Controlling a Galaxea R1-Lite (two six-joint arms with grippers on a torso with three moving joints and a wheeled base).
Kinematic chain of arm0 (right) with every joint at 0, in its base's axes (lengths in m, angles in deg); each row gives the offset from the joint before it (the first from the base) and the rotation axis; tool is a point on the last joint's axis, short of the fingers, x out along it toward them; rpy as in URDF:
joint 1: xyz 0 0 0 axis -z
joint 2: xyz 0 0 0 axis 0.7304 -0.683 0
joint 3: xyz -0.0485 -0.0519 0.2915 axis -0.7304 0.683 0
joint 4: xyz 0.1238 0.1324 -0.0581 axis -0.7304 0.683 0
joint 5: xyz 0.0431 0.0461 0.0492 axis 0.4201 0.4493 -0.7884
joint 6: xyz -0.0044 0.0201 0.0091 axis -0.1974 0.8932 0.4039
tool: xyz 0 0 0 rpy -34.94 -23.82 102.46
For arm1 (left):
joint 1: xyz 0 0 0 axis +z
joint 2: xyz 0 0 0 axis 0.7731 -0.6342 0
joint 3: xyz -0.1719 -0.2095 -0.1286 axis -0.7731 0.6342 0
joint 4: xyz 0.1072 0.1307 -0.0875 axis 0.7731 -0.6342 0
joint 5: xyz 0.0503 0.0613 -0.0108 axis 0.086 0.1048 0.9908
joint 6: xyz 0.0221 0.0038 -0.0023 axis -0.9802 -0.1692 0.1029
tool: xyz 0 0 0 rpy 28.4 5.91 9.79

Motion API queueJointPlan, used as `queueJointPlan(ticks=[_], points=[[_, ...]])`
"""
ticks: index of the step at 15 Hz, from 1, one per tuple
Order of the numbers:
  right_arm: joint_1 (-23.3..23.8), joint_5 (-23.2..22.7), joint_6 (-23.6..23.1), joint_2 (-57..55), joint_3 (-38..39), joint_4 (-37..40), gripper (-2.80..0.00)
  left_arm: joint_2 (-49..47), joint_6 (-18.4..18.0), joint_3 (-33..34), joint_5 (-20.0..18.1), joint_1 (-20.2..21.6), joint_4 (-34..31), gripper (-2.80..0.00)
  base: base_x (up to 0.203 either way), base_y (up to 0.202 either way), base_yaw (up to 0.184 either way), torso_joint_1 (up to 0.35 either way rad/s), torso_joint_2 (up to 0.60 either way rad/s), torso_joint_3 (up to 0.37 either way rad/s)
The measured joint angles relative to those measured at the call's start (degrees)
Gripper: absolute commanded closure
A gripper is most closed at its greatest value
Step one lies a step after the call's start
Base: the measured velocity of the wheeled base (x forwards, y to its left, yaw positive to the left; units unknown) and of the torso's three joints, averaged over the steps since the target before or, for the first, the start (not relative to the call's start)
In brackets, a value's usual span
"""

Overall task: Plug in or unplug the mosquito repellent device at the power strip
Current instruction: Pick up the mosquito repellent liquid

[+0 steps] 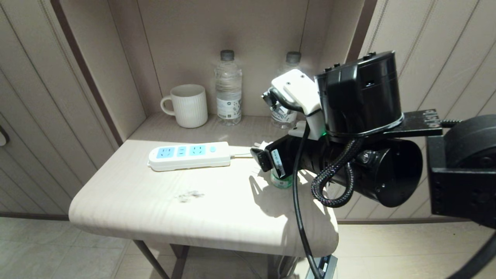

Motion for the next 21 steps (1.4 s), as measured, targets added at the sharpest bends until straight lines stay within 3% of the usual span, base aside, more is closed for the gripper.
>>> queueJointPlan(ticks=[21], points=[[1.32, -0.36, -1.36, -2.96, -4.47, 0.01, -2.80, 0.00, -0.02, 0.00, 0.03, 0.00, 0.00, 0.00, 0.000, 0.000, 0.000, 0.000, 0.00, 0.000]])
